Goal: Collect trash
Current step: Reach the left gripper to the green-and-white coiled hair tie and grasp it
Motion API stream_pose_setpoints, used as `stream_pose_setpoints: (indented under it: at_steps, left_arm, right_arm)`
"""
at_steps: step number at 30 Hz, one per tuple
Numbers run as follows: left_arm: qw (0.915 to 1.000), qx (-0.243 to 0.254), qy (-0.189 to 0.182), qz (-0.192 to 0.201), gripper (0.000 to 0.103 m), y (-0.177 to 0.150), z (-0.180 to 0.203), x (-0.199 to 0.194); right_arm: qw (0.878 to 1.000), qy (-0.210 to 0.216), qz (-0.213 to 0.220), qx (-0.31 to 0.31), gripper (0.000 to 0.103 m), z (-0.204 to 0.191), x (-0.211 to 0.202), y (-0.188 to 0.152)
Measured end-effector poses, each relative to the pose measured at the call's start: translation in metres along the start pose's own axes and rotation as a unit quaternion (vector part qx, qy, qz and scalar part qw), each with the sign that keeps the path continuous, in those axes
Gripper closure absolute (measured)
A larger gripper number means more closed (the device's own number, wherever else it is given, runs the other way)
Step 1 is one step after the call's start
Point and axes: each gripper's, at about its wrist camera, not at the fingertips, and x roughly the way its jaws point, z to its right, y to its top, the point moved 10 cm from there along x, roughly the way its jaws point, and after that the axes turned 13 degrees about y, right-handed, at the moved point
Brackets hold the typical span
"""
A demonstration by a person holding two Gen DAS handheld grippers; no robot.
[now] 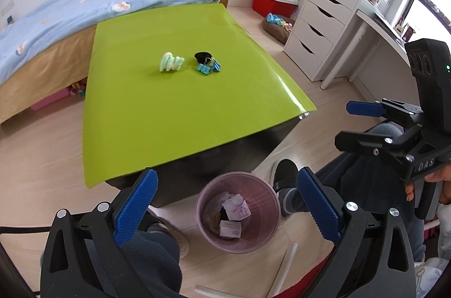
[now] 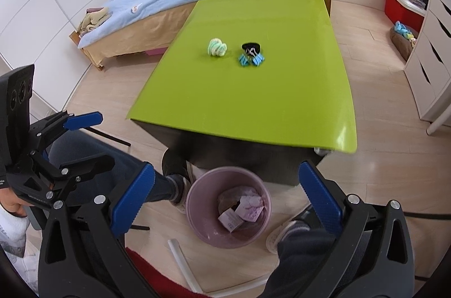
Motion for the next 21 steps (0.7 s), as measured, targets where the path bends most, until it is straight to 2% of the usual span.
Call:
stream_pose_setpoints:
  at_steps: [8,21]
  left_arm:
    - [0.9998,-0.016,0.011,0.007,0.008,0.026,-0.023,0.012]
    - [0.9995,0.003,0.033,0.0,0.008,0.096,-0.052,0.06]
  right_arm:
    - [1.0,0.0,-0.005,-0.018,0.003,0.011,0.02,0.047]
    - [0.999,-0.015,-0.03,-0.035,0.003,0.03,0.056,0.103]
